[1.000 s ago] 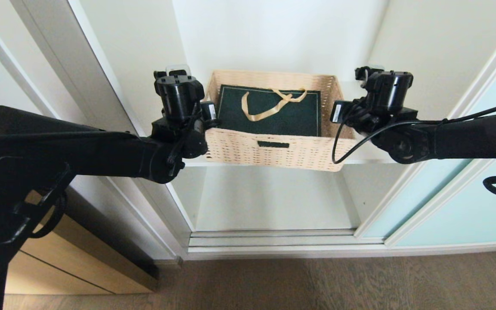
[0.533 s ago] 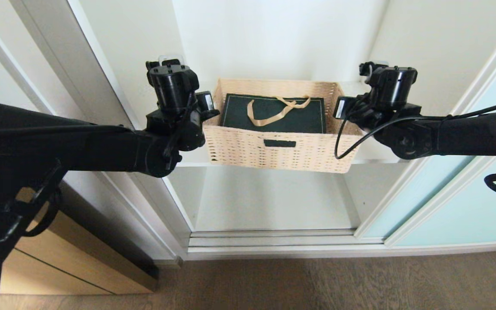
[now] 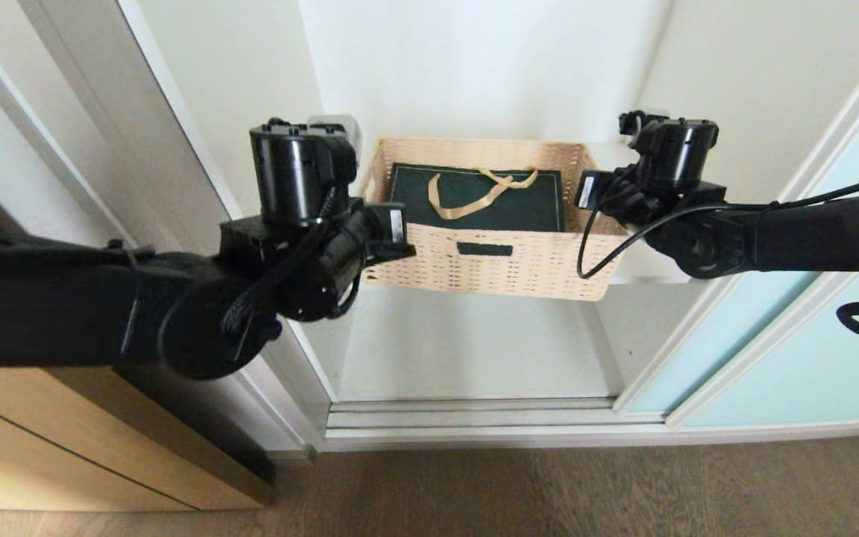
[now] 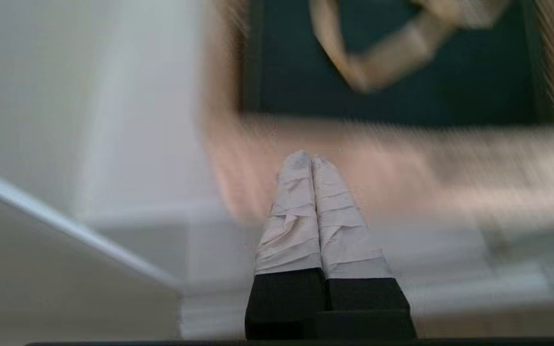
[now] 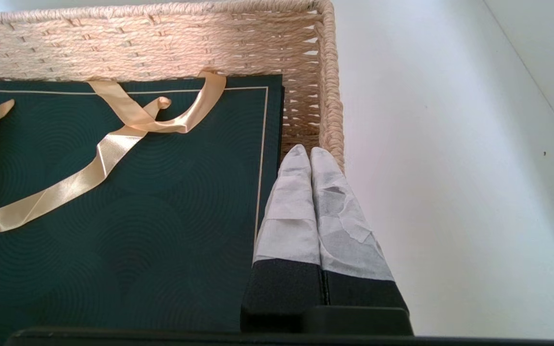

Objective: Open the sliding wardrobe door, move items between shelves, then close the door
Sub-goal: Place the basket on the higher shelf

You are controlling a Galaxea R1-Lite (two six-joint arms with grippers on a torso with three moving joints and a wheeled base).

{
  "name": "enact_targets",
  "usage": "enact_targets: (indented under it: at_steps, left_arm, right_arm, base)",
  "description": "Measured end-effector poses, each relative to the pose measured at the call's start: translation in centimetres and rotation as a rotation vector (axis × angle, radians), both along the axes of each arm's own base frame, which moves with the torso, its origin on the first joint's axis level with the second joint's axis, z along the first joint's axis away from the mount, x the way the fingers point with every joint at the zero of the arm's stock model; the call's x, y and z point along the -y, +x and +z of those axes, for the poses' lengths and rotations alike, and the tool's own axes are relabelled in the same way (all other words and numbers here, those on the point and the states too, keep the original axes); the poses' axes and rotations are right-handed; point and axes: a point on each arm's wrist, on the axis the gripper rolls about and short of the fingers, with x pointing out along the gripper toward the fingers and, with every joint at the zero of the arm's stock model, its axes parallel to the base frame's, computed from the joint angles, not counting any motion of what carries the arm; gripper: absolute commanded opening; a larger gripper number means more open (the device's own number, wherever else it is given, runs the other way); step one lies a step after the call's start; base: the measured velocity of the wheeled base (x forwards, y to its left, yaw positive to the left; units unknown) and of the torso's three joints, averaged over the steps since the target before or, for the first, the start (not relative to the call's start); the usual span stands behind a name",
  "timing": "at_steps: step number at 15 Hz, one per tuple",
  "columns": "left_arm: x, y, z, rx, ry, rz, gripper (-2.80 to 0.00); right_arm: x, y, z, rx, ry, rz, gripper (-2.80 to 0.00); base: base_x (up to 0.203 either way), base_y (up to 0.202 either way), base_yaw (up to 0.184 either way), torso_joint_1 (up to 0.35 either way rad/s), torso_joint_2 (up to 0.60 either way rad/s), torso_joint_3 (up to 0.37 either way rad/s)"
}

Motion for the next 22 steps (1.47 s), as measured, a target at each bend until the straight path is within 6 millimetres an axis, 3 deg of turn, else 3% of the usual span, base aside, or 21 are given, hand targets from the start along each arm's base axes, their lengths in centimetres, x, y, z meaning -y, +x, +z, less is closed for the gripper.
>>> enact_targets:
  at_steps: [2, 5, 9, 13, 14, 15, 22]
  left_arm:
    - [0.1, -2.0, -1.9, -0.074, 0.001, -0.067, -2.8]
    - [0.3, -2.5, -4.1, -0.144, -0.017, -0.097, -2.8]
    - [0.4, 1.0, -7.0, -0.136, -0.04, -0.03, -2.8]
    - [0.6, 4.5, -7.9, -0.116, -0.053, 0.018, -2.8]
    - [0.7, 4.8, -8.0, -0.115, -0.053, 0.019, -2.8]
    - [0.7, 5.0, -8.1, -0.114, -0.051, 0.022, -2.8]
    - [1.1, 5.6, -8.2, -0.116, -0.042, 0.022, -2.8]
  right_arm:
    - [0.1, -0.1, 0.1, 0.003, 0.0, -0.002, -2.8]
    - [0.0, -0.2, 0.3, 0.005, -0.001, -0.001, -2.8]
    - [0.1, -0.4, 0.6, 0.012, 0.001, -0.001, -2.8]
    - [0.1, -0.6, 1.1, 0.022, 0.001, 0.0, -2.8]
    - [0.2, -0.6, 1.1, 0.024, 0.0, 0.0, -1.62]
    - [0.2, -0.7, 1.2, 0.027, -0.002, 0.0, 0.0]
    - [0.4, -1.4, 2.4, 0.05, 0.004, 0.0, 0.0]
  base:
    - [0.0, 0.0, 0.0, 0.0, 0.0, 0.0]
    - [0.0, 0.0, 0.0, 0.0, 0.0, 0.0]
    - [0.0, 0.0, 0.0, 0.0, 0.0, 0.0]
    - [0.0, 0.0, 0.0, 0.0, 0.0, 0.0]
    - [0.0, 0.0, 0.0, 0.0, 0.0, 0.0]
    - [0.0, 0.0, 0.0, 0.0, 0.0, 0.0]
    - [0.0, 0.0, 0.0, 0.0, 0.0, 0.0]
